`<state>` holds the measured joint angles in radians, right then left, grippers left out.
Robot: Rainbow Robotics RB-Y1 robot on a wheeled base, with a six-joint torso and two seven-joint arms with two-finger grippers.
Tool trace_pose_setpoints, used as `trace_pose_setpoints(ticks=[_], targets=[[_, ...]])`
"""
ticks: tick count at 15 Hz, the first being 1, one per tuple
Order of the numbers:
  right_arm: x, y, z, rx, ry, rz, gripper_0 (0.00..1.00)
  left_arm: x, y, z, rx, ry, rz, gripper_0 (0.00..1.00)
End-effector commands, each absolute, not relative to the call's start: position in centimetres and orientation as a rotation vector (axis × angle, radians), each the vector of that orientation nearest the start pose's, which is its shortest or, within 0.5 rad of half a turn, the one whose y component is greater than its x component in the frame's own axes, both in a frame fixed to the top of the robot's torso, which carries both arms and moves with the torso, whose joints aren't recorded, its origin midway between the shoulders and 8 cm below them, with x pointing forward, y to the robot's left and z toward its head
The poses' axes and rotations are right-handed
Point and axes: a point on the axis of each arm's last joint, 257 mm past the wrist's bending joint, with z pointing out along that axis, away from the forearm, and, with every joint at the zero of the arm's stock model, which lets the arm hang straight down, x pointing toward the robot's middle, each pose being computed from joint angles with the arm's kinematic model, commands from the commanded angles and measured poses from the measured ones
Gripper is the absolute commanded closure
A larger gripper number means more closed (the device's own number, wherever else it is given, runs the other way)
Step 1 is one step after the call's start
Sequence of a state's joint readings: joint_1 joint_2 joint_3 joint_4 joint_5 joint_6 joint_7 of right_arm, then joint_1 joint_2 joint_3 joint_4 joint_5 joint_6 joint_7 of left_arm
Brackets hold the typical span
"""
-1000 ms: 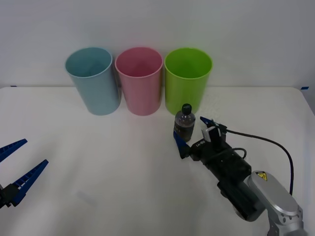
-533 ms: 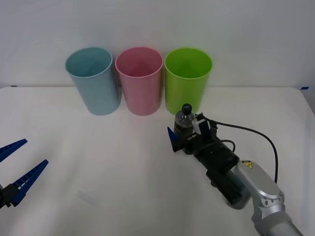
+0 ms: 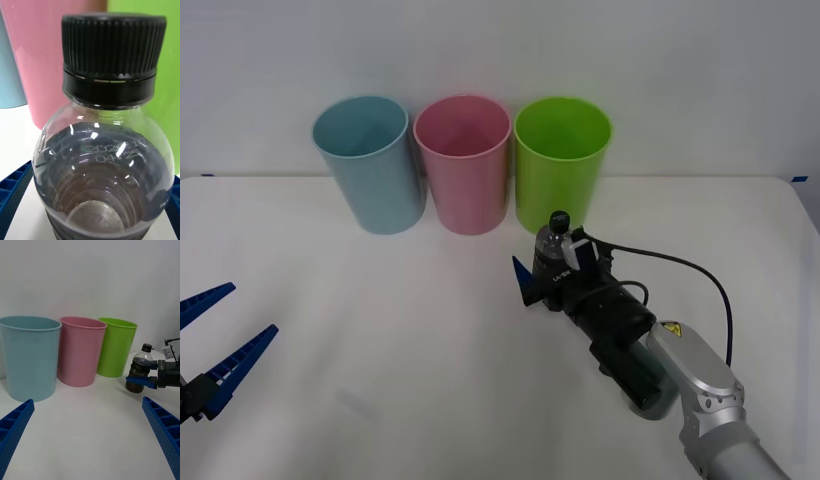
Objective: Grasp the object on the table and drop it into the matching bin: aluminum can to the light blue bin, PET bottle to the pink bin.
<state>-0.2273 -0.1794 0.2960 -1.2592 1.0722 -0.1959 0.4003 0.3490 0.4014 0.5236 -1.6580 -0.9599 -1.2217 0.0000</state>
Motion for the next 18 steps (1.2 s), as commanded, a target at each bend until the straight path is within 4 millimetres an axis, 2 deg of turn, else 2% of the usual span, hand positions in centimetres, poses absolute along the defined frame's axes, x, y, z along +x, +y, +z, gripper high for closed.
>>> trace_pose_setpoints(ticks=[1,2,3,4,11,14,16,18], targets=[[55.4,-6.7,-27.4,-0.509,1.598,0.287,0.02,34.2,33.0,-16.9,0.465,1.441,-0.567,0.00],[55.4,-6.7,-27.4,-0.510,1.597,0.288,0.39,34.2,33.0,-16.9,0.465,1.441,-0.567,0.00],[55.4,-6.7,-27.4,-0.510,1.597,0.288,0.85,34.2,33.0,-16.9,0.465,1.441,-0.567,0.00],[55.4,-6.7,-27.4,-0.511,1.597,0.287,1.00,34.2,33.0,-16.9,0.465,1.441,-0.567,0.00],[55.2,-6.4,-27.0,-0.522,1.581,0.307,1.00,34.2,33.0,-16.9,0.465,1.441,-0.567,0.00],[54.2,-6.6,-24.8,-0.544,1.529,0.323,1.00,34.2,33.0,-16.9,0.465,1.441,-0.567,0.00],[53.1,-6.4,-23.8,-0.539,1.514,0.362,1.00,34.2,33.0,-16.9,0.465,1.441,-0.567,0.00],[51.5,-5.7,-21.9,-0.521,1.492,0.438,1.00,34.2,33.0,-16.9,0.465,1.441,-0.567,0.00]])
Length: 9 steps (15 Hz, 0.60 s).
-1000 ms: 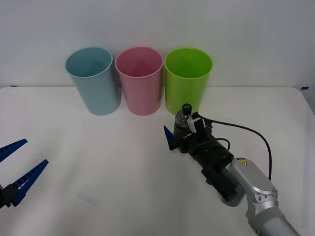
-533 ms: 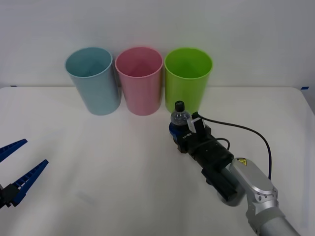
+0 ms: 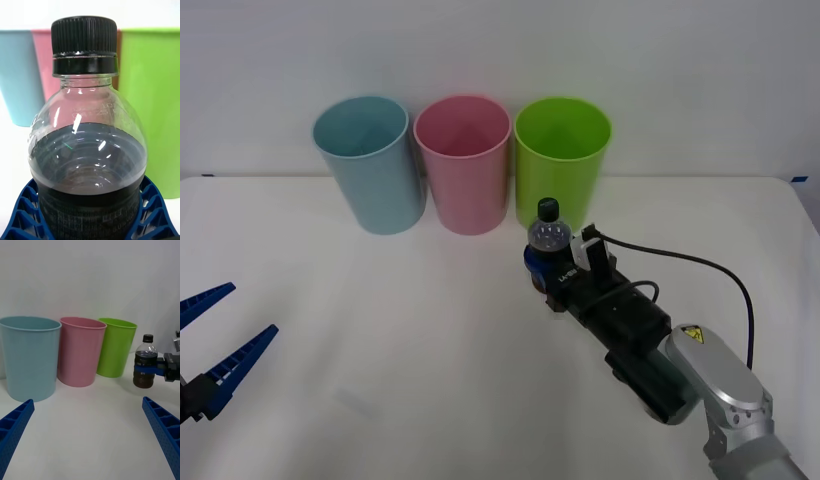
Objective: Grasp the object on the table and drop it into the matching bin: aluminum can to the light blue bin, PET bottle to the pink bin.
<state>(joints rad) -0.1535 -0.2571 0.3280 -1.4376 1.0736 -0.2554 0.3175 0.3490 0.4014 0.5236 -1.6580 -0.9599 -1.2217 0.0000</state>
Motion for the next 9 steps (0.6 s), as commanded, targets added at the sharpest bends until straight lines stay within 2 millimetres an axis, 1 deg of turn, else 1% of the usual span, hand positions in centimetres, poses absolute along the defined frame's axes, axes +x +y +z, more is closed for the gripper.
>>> trace_pose_setpoints(ticks=[1,4,5,7,9], targets=[[50.9,-5.4,-21.1,-0.518,1.482,0.468,1.00,34.2,33.0,-16.9,0.465,1.441,-0.567,0.00],[48.8,-4.7,-17.0,-0.503,1.425,0.560,1.00,34.2,33.0,-16.9,0.465,1.441,-0.567,0.00],[48.4,-4.6,-16.1,-0.498,1.415,0.580,1.00,34.2,33.0,-16.9,0.465,1.441,-0.567,0.00],[47.6,-4.1,-13.5,-0.486,1.382,0.634,1.00,34.2,33.0,-16.9,0.465,1.441,-0.567,0.00],[46.9,-3.9,-11.5,-0.477,1.360,0.677,1.00,34.2,33.0,-16.9,0.465,1.441,-0.567,0.00]])
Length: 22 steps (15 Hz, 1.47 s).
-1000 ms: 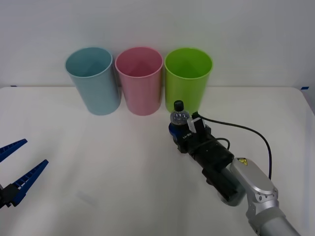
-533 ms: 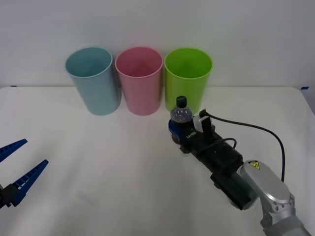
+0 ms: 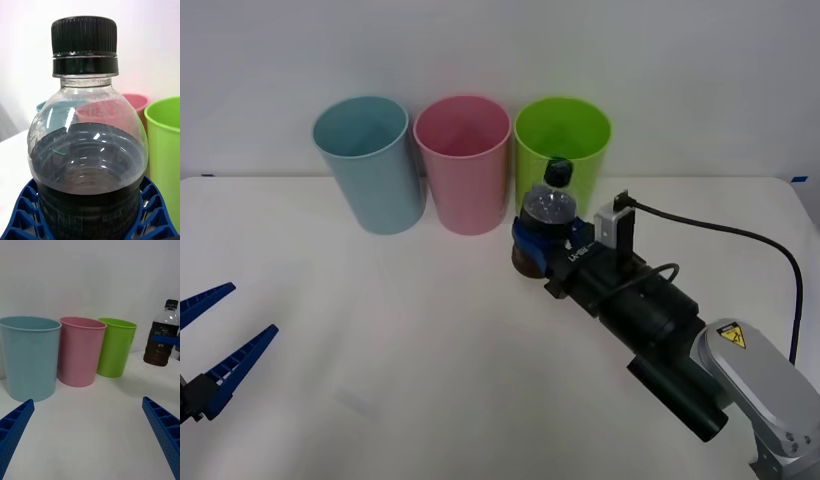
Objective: Grasp the object on the table and drop it into the matching bin: aluminum can to the light blue bin, PET bottle to the pink bin.
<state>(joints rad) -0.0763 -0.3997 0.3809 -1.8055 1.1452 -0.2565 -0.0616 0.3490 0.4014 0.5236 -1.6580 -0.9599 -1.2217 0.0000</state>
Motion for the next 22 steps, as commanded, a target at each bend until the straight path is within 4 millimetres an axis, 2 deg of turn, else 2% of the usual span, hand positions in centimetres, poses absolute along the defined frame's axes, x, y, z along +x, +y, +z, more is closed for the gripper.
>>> trace_pose_setpoints(ticks=[1,4,7,10,13,18,22], targets=[[46.6,-3.8,-10.5,-0.472,1.350,0.704,1.00,34.2,33.0,-16.9,0.465,1.441,-0.567,0.00],[46.3,-3.1,-7.1,-0.471,1.312,0.775,1.00,34.2,33.0,-16.9,0.465,1.441,-0.567,0.00],[47.3,-2.1,-3.2,-0.463,1.262,0.830,1.00,34.2,33.0,-16.9,0.465,1.441,-0.567,0.00],[48.6,-1.4,-0.9,-0.474,1.232,0.836,1.00,34.2,33.0,-16.9,0.465,1.441,-0.567,0.00],[51.2,-0.3,0.8,-0.489,1.211,0.813,1.00,34.2,33.0,-16.9,0.465,1.441,-0.567,0.00],[56.1,1.3,1.6,-0.470,1.223,0.752,1.00,34.2,33.0,-16.9,0.465,1.441,-0.567,0.00],[60.1,3.4,2.5,-0.432,1.246,0.730,1.00,34.2,33.0,-16.9,0.465,1.441,-0.567,0.00]])
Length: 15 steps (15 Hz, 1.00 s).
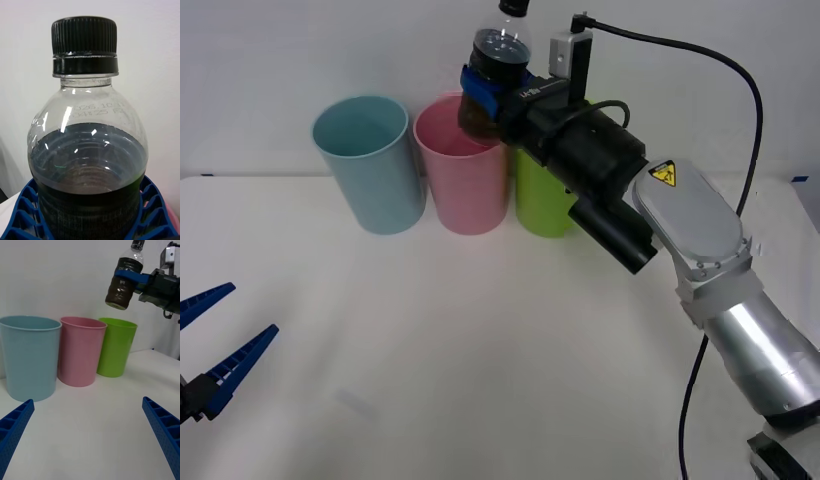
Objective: Grasp the object on the table and drop it into the matching bin: aluminum can to the light blue bin, PET bottle to the pink bin.
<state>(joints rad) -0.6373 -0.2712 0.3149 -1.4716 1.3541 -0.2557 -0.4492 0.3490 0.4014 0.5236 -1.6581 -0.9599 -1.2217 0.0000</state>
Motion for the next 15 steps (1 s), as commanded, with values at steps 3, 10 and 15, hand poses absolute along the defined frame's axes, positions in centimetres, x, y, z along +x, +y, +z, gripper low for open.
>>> trace_pose_setpoints(ticks=[3,10,15], targets=[[63.1,4.7,2.7,-0.396,1.277,0.680,1.00,34.2,33.0,-16.9,0.465,1.441,-0.567,0.00],[67.3,6.9,1.6,-0.345,1.346,0.563,1.00,34.2,33.0,-16.9,0.465,1.441,-0.567,0.00],[67.3,7.1,1.2,-0.360,1.349,0.543,1.00,34.2,33.0,-16.9,0.465,1.441,-0.567,0.00]])
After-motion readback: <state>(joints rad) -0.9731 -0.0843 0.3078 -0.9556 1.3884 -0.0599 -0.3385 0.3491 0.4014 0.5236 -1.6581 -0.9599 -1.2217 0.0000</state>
